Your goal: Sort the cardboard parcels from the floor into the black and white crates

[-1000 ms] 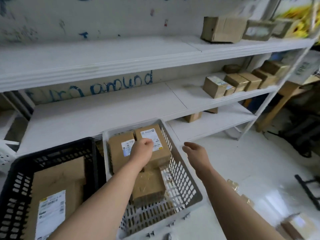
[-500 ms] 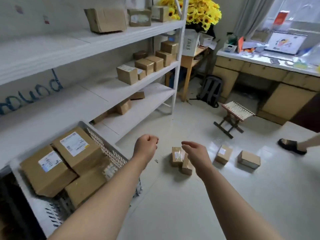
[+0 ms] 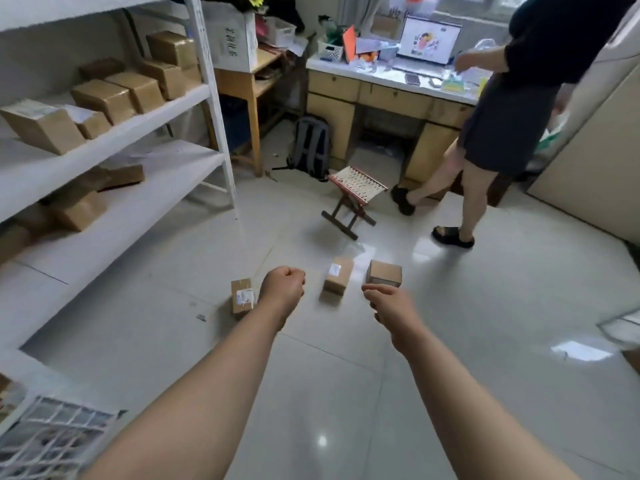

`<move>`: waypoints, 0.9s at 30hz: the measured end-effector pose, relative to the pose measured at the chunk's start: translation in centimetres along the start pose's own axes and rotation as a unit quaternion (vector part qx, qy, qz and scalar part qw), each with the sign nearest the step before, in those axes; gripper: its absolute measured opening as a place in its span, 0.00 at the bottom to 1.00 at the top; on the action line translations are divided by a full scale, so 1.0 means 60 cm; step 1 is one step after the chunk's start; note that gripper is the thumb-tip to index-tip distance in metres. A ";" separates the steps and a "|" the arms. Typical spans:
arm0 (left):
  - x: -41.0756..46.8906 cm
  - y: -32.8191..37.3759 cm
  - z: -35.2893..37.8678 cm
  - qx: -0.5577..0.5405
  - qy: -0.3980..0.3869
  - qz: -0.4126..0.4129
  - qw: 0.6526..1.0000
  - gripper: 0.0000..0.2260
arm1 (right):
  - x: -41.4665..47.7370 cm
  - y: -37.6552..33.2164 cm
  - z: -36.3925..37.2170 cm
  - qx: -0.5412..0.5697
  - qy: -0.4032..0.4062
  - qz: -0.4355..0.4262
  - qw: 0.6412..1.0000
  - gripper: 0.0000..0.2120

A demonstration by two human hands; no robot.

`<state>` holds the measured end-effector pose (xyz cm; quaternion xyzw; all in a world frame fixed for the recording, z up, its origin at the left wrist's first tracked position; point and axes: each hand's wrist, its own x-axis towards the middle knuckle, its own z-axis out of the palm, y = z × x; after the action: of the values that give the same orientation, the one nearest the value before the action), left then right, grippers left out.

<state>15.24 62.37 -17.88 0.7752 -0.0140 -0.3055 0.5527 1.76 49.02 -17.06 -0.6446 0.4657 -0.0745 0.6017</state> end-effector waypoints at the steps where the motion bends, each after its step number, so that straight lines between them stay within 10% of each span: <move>1: 0.012 0.003 0.029 0.003 -0.005 -0.004 1.000 0.08 | 0.020 0.004 -0.022 -0.002 0.003 0.007 1.000 0.09; 27: 0.679 -0.028 0.449 0.072 0.027 -0.155 0.985 0.10 | 0.808 0.084 -0.127 0.059 0.010 0.173 0.983 0.11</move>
<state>34.65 25.56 -43.43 0.8140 0.0998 -0.3644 0.4412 21.06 10.99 -41.82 -0.5174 0.5711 -0.0033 0.6373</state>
